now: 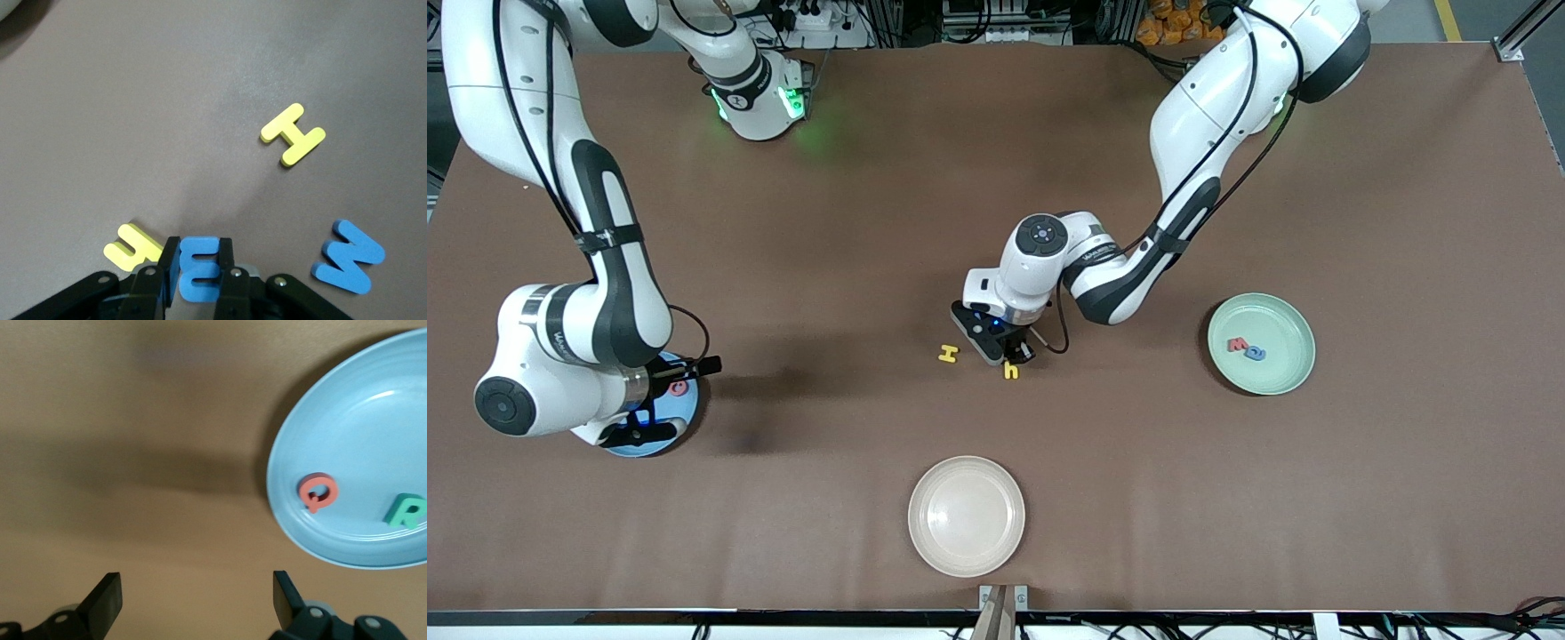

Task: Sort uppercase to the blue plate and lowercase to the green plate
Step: 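Carry the m to the green plate while the right gripper reaches the H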

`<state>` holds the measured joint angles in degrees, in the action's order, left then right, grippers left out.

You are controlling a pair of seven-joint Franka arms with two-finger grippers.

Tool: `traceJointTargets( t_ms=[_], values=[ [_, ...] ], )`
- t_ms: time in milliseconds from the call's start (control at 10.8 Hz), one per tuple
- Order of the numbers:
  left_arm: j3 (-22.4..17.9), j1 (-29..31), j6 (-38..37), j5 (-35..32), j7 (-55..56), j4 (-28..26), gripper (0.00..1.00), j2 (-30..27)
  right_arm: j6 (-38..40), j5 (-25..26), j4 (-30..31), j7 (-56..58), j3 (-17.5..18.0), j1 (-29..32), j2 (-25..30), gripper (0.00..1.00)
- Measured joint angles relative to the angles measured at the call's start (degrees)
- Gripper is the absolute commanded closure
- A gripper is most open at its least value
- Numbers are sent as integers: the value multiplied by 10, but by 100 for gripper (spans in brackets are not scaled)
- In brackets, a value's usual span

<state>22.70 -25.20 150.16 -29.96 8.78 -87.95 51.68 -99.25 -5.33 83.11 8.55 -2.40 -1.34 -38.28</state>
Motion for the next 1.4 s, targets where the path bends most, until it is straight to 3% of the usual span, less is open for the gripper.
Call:
traceJointTargets(
  t_ms=[744, 1023, 1395],
  values=[
    [3, 1, -74, 21, 0, 11, 78, -19, 11, -11, -1, -113, 5, -100, 23, 0],
    [19, 29, -101, 21, -5, 8, 77, -35, 1, -44, 1, -188, 5, -140, 23, 0],
    [48, 110, -110, 21, -49, -71, 78, -80, -81, -52, 30, -324, 7, -218, 23, 0]
  ],
)
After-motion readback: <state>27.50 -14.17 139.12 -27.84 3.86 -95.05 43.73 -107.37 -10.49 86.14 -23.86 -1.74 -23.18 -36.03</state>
